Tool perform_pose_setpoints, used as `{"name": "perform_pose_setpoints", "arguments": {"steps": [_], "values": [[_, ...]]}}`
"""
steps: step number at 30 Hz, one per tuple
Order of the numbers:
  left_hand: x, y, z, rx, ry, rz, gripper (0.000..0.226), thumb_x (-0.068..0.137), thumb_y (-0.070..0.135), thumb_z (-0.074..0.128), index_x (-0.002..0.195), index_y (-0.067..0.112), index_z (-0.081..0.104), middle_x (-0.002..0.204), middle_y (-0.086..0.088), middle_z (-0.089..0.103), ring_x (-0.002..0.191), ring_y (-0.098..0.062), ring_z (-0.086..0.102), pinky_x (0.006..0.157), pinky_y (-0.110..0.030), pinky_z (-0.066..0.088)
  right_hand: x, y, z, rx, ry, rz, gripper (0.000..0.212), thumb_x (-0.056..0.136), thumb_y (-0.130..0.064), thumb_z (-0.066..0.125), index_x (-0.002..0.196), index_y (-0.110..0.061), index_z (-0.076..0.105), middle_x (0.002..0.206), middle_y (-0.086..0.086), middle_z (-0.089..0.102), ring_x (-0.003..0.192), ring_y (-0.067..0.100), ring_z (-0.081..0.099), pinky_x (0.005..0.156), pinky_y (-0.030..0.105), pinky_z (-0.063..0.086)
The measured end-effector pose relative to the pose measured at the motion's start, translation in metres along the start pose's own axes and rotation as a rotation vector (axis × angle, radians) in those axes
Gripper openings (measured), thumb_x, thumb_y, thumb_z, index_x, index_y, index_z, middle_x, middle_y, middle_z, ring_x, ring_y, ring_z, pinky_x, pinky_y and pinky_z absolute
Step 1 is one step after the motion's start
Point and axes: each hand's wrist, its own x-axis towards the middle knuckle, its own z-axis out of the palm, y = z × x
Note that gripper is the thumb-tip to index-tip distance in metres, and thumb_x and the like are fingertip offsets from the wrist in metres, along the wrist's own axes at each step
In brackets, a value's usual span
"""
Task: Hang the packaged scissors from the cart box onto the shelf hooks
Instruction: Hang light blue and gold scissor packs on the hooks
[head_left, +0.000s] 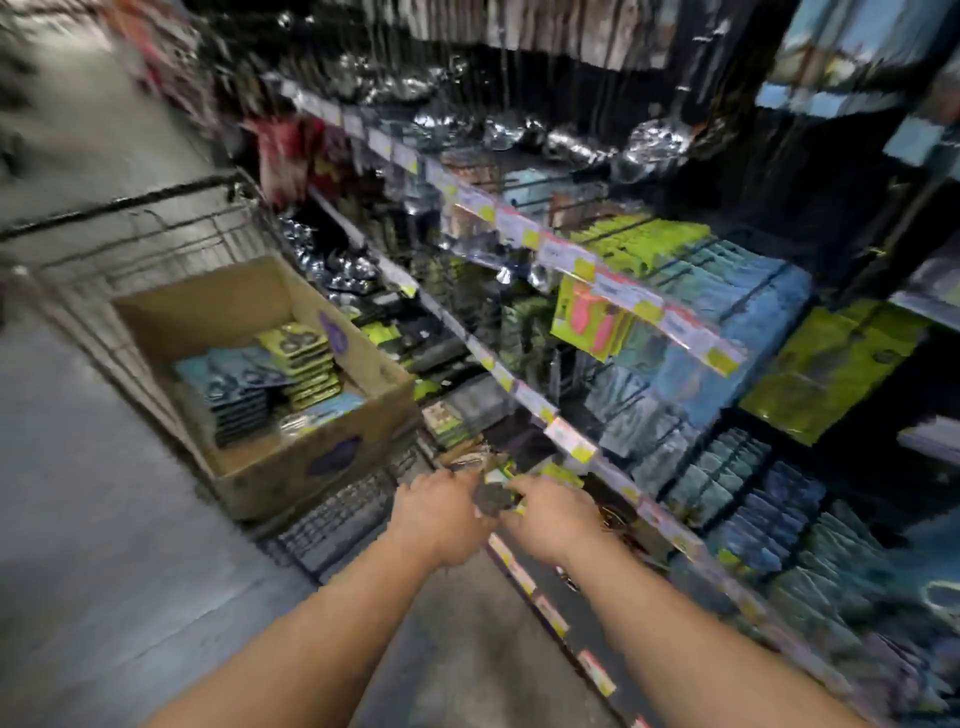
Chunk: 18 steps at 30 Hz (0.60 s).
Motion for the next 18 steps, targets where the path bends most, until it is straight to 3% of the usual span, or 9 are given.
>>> {"name": "perform_pose_setpoints", "arguments": {"steps": [4,11,18], "values": [[-0.005,-0.103,-0.023,-0.016,0.044,-0.119,0.058,0.088,0.062,0.051,0.135,0.029,0.050,0.137,-0.006,0.054,0.129,-0.030,0.049,0.104,-0.039,0.040,0.036,-0.102,0.013,-0.026,0.003,-0.114,0.039,0.090,-0.050,0.055,0.124,-0.032,0.060,0.126,0.005,0.062,0.120,0.029,0.056,0.095,0.036,0.044],[-0.016,-0.243,-0.053,-0.088,0.067,-0.266,0.055,0.086,0.058,0.054,0.133,0.030,0.052,0.132,-0.006,0.057,0.124,-0.030,0.053,0.101,-0.039,0.045,0.079,-0.242,0.034,-0.031,-0.032,-0.245,0.047,0.091,-0.049,0.054,0.136,-0.034,0.052,0.132,0.006,0.056,0.126,0.028,0.050,0.101,0.036,0.039],[-0.013,-0.303,-0.063,-0.144,0.090,-0.324,0.061,0.087,0.058,0.054,0.141,0.030,0.046,0.140,-0.006,0.052,0.130,-0.029,0.048,0.107,-0.039,0.040,0.102,-0.301,0.045,-0.081,-0.045,-0.277,0.046,0.089,-0.050,0.056,0.130,-0.030,0.057,0.133,0.005,0.058,0.127,0.027,0.050,0.104,0.037,0.041]]}}
